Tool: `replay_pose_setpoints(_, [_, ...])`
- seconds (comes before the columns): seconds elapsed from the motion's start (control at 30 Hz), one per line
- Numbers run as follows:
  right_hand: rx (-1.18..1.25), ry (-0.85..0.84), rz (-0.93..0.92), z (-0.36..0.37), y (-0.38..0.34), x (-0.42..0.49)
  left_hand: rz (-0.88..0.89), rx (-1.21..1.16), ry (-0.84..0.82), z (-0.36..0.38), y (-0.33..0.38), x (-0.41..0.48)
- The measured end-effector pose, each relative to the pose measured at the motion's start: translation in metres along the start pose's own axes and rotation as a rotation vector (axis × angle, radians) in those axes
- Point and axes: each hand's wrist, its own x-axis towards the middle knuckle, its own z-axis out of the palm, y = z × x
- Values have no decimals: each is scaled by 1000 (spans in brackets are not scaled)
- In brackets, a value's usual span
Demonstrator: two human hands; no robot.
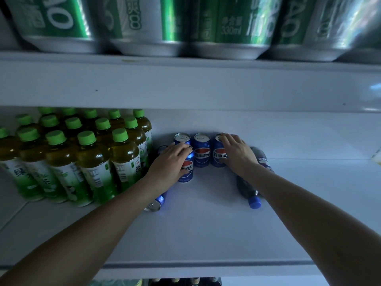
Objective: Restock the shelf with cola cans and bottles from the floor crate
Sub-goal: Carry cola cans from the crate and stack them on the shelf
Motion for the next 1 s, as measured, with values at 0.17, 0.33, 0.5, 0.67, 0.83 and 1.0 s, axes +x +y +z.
replay_pose_setpoints(0.17, [64,-16,23,-2,5,2,7,6,18,1,-1,2])
replay_pose_setpoints(0.33, [67,-45,73,-11,4,5,-56,-106,98,5,3,0])
replay_pose_setpoints(0.5, [480,116,259,-45,-18,-41,-222,-468,249,-16,37,-6])
replay_pose_setpoints(0.67, [1008,206,428,-83,-34,-154,-364,-814,218,-31,113,-44])
replay_pose_setpoints(0.83, [1400,379,677,-84,-4,-307,-457,-1277,-46,-32,222,-67])
replay_pose_setpoints(1.0, [1438,395,987,-82,32,-455,-586,-1668,-145,-9,344,-82])
